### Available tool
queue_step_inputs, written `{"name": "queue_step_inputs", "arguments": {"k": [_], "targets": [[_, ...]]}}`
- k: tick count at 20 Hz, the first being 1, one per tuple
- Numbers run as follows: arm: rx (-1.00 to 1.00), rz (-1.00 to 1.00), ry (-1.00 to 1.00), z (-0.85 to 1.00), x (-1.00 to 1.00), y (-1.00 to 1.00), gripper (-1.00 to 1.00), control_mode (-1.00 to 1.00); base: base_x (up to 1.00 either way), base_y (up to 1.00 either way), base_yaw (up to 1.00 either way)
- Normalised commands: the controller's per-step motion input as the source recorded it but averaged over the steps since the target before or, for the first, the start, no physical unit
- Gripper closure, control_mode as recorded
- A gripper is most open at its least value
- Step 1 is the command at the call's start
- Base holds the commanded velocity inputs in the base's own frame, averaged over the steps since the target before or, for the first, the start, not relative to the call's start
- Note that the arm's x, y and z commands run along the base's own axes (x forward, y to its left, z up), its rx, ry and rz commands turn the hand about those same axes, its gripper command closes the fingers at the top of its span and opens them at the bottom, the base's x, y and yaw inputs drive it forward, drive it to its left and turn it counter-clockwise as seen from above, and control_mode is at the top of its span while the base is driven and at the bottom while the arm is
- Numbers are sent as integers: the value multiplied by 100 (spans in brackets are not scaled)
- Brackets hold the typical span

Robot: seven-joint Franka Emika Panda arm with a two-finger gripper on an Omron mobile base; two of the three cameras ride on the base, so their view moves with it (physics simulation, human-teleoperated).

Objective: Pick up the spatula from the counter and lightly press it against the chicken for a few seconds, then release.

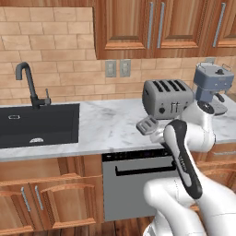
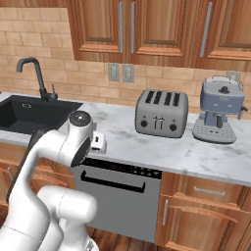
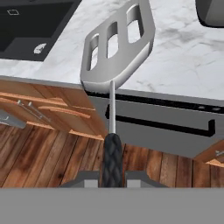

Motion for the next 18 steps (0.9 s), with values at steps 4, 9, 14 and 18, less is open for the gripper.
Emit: {"name": "queue_step_inputs", "arguments": {"k": [4, 9, 14, 18], "targets": [[0, 0, 0, 36, -62, 0, 100, -100, 0, 0, 0], [0, 0, 0, 36, -60, 0, 100, -100, 0, 0, 0], [0, 0, 0, 34, -57, 0, 100, -100, 0, 0, 0], [0, -2, 3, 33, -45, 0, 100, -100, 0, 0, 0]]}}
